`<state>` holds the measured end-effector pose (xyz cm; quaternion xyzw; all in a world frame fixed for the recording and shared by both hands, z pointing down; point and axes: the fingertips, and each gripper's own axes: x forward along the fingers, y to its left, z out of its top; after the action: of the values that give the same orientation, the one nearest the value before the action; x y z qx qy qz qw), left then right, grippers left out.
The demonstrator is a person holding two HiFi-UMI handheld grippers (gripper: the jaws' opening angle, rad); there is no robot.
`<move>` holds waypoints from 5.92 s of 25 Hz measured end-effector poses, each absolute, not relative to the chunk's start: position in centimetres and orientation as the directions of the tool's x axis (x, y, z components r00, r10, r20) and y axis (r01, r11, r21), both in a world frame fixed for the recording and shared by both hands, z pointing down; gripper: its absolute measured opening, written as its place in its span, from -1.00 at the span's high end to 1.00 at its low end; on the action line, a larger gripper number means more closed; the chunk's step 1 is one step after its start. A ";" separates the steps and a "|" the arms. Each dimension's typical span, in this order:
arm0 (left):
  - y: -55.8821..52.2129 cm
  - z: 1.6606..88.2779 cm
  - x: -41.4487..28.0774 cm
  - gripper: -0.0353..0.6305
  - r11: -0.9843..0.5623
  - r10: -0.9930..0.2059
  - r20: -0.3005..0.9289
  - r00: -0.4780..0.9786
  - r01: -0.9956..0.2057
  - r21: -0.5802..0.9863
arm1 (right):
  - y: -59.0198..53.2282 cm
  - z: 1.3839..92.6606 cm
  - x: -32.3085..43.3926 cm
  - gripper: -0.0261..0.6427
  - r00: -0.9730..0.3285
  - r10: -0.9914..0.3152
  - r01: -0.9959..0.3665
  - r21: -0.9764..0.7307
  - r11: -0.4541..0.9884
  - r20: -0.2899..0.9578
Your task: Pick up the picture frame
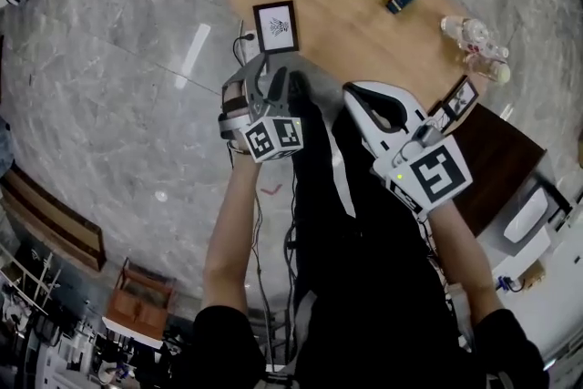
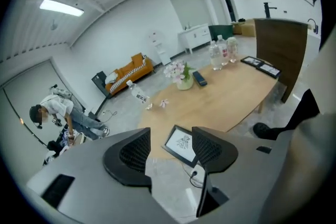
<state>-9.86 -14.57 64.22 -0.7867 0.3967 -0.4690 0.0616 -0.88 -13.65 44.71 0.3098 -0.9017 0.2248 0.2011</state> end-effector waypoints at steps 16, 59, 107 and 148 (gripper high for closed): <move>-14.8 79.4 -11.2 -0.23 -0.723 -0.675 0.732 0.092 -0.279 -0.632 | -13.2 55.1 -2.2 0.88 -0.734 -0.383 -0.625 -0.338 0.703 0.561; -17.2 80.1 -10.3 0.65 -0.708 -0.706 0.703 0.087 -0.103 -0.698 | -14.0 52.3 -1.6 0.88 -0.714 -0.432 -0.663 -0.336 0.669 0.550; -15.8 30.2 -17.7 0.70 -0.616 -0.786 0.576 0.226 -0.367 -0.697 | -16.3 21.5 -5.1 0.89 -0.755 -0.613 -0.649 -0.129 0.750 0.232; -12.8 22.8 -15.7 0.71 -0.545 -0.838 0.488 0.246 -0.442 -0.713 | -14.3 20.6 -6.3 0.89 -0.805 -0.552 -0.582 -0.110 0.805 0.220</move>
<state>-15.68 -12.83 22.84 -0.7575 0.4223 -0.4456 0.2221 -6.29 -14.35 20.58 0.2997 -0.9459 0.0866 0.0889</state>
